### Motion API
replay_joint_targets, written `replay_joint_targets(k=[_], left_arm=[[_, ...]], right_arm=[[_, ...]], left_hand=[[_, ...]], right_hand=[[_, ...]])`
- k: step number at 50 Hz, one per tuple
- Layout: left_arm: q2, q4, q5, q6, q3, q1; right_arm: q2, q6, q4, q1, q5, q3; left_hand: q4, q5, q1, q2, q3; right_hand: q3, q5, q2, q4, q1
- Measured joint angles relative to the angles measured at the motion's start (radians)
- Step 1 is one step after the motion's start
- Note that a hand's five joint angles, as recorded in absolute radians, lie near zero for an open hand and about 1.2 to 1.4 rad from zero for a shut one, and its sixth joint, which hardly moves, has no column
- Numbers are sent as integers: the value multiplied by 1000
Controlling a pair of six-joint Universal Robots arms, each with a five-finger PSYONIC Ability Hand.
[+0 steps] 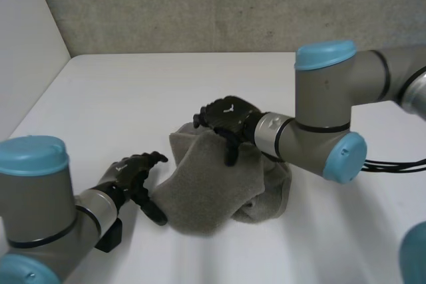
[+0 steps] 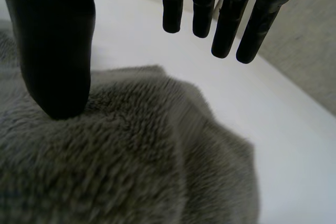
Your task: Fold the towel.
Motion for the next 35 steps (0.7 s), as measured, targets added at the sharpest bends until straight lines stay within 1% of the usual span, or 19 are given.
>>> replay_joint_targets(k=[4,7,9,10,11,12,13,14,15,16,19,22,23,24,27,28,31,34,35], left_arm=[[-67,15,-26,13,29,-23],[-108,19,-38,32,56,-39],[-133,21,-45,48,84,-52],[-138,21,-47,52,90,-55],[-146,20,-52,58,103,-60],[-151,19,-58,63,114,-65],[-154,17,-63,65,123,-67],[-155,16,-73,69,140,-70],[-155,16,-85,73,162,-72],[-154,16,-91,75,174,-73],[-146,11,-123,87,243,-76],[-132,10,-155,114,338,-79],[-123,12,-168,127,386,-82],[-119,13,-172,132,403,-83],[-91,31,-204,155,504,-88],[-72,50,-221,161,544,-88],[-26,107,-259,170,611,-86],[16,161,-279,175,644,-85],[30,177,-282,177,648,-85]], right_arm=[[47,-16,27,5,3,-32],[66,-38,39,7,10,-43],[73,-58,44,8,20,-47],[74,-63,45,8,23,-48],[75,-73,44,8,31,-49],[75,-80,44,8,39,-50],[75,-86,42,8,46,-52],[74,-94,36,8,59,-56],[73,-101,27,8,76,-63],[73,-104,21,7,85,-67],[65,-112,-39,5,146,-91],[37,-103,-180,0,228,-103],[17,-94,-264,-1,265,-96],[6,-89,-303,-2,281,-91],[-73,-54,-543,-7,358,-29],[-128,-32,-667,-14,385,20],[-254,22,-909,-35,422,143],[-336,61,-1035,-47,422,235],[-358,72,-1049,-51,411,262]], left_hand=[[36,68,37,44,58],[324,342,317,312,334],[655,649,653,648,651],[696,724,711,708,699],[772,860,847,838,836],[818,976,949,883,949],[847,1024,994,898,991],[1007,1135,1076,1021,1066],[1138,1186,1111,1137,1124],[1184,1198,1114,1165,1146],[1220,1206,1114,1177,1160],[1220,1209,1112,1177,1164],[1220,1214,1112,1177,1165],[1220,1216,1112,1177,1165],[1220,1221,1112,1185,1166],[1220,1221,1112,1206,1166],[1220,1237,1112,1220,1167],[1220,1255,1112,1221,1170],[1220,1256,1112,1221,1171]], right_hand=[[21,88,5,38,41],[313,389,305,338,335],[571,634,566,599,599],[621,686,622,653,664],[718,793,714,764,780],[798,879,795,854,856],[849,923,841,913,912],[897,970,875,970,956],[917,978,879,997,962],[919,978,879,1001,961],[920,979,880,1006,961],[939,979,880,1006,962],[961,979,880,1006,962],[967,979,880,1006,962],[982,979,880,1006,962],[982,979,883,1006,967],[982,981,894,1006,971],[982,998,896,1006,972],[982,998,896,1006,972]])
